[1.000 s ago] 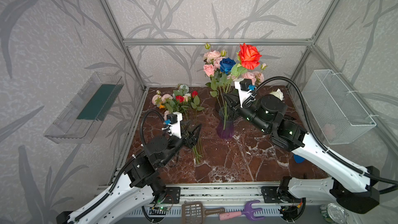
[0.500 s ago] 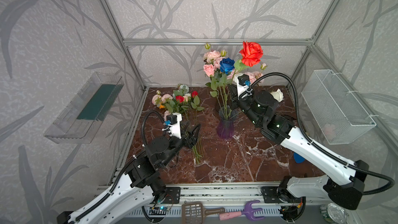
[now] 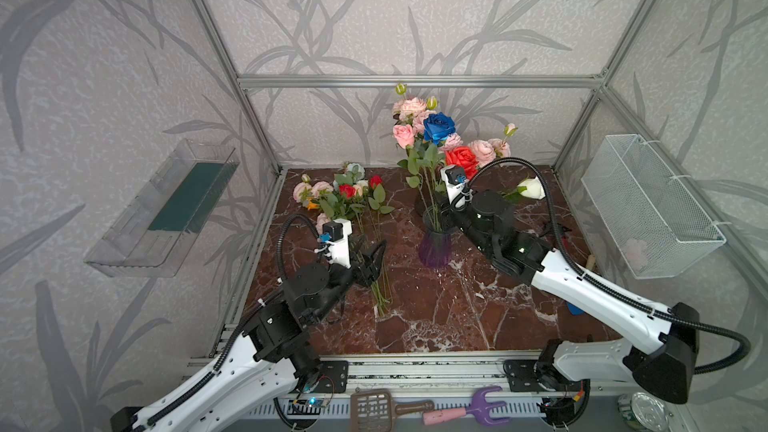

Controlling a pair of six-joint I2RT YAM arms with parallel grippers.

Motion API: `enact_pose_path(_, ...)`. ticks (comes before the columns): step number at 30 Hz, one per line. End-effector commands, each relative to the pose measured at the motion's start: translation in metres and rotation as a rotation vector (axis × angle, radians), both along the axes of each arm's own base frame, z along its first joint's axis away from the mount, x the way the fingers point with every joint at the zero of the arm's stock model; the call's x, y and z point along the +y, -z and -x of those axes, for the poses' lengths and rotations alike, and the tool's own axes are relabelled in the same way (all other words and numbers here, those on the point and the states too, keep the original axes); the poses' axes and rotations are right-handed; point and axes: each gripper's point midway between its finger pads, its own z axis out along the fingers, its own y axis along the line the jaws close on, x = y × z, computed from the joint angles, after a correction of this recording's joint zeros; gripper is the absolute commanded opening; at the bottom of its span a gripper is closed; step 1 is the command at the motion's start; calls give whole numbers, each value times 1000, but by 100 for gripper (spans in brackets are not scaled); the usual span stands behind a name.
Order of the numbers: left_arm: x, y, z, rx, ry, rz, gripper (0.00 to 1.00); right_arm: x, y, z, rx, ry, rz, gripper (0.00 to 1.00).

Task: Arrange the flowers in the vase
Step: 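Lower the red rose stem into the vase with the right gripper, then open the right gripper and draw it back from the red rose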

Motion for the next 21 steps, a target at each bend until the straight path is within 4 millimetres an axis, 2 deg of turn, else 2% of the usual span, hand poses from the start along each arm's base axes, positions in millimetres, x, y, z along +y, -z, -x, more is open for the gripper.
enact_pose_path(1, 0, 3, -3, 6, -17, 2, 64, -14, -12, 2, -4, 50, -32, 37)
enact_pose_path(10, -4, 8, -6, 27, -11, -10, 64, -26, -17, 13, 11, 80, -33, 43)
enact_pose_path(21, -3, 15, -10, 43, -33, -35, 64, -27, -86, 50, -100, -6, -114, 46)
